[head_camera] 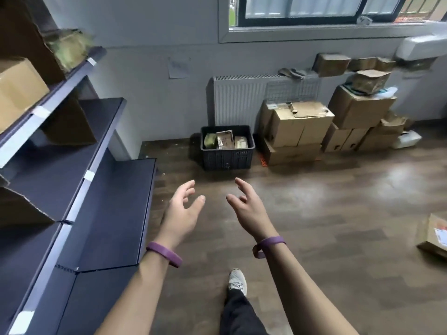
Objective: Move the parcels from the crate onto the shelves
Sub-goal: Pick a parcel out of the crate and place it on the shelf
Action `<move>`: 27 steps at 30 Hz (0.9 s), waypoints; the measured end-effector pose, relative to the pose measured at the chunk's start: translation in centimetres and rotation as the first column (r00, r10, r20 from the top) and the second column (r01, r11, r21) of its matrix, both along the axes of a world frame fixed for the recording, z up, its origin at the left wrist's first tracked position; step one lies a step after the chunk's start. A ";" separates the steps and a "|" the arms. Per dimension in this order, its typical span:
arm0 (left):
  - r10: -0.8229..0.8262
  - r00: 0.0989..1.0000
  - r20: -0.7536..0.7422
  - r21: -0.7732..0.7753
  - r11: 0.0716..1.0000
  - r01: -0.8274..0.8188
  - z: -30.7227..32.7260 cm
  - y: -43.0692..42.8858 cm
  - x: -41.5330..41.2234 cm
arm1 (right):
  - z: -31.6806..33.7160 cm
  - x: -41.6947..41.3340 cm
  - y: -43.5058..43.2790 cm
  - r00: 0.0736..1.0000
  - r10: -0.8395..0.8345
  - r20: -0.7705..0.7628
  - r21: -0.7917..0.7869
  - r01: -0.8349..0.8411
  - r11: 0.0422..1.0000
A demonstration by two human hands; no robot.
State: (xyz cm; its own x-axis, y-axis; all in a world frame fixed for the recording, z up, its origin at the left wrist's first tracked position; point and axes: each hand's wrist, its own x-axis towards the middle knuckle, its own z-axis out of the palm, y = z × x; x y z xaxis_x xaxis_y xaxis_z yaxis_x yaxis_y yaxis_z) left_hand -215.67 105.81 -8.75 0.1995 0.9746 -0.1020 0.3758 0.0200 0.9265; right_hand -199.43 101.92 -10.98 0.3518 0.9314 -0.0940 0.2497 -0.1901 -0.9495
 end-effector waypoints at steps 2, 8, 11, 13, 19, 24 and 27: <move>0.038 0.999 -0.007 -0.018 0.999 -0.038 0.0 3.8 1.7 | -0.4 1.7 4.8 0.999 0.031 -0.015 -0.017 -0.031 0.999; 0.098 0.995 -0.016 -0.077 0.992 -0.099 0.8 14.5 6.3 | 0.1 6.7 18.2 0.997 0.078 -0.027 -0.018 -0.079 0.997; 0.119 0.993 -0.006 -0.078 0.990 -0.119 1.3 19.4 7.8 | 0.3 8.4 22.9 0.995 0.095 -0.030 -0.019 -0.096 0.995; 0.130 0.991 0.011 -0.093 0.987 -0.128 1.3 22.6 9.0 | 0.1 9.7 25.8 0.994 0.104 -0.037 -0.047 -0.105 0.993; 0.091 0.995 0.045 -0.131 0.988 -0.085 -0.1 32.9 12.5 | -1.6 12.9 35.2 0.997 0.067 -0.033 -0.101 -0.070 0.992; 0.038 0.996 0.087 -0.159 0.987 -0.024 -1.9 44.5 15.3 | -2.9 15.7 44.6 1.000 0.026 0.011 -0.131 -0.024 0.991; 0.008 0.994 0.108 -0.174 0.985 0.011 -2.0 52.5 17.1 | -2.5 17.5 51.0 0.999 -0.011 0.051 -0.159 0.019 0.987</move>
State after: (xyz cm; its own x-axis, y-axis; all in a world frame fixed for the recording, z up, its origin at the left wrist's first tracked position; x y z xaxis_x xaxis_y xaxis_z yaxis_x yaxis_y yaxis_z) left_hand -198.53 158.26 -10.73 0.2197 0.9435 -0.2479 0.2736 0.1843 0.9440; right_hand -181.94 152.97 -13.45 0.3736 0.9004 -0.2229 0.2918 -0.3421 -0.8932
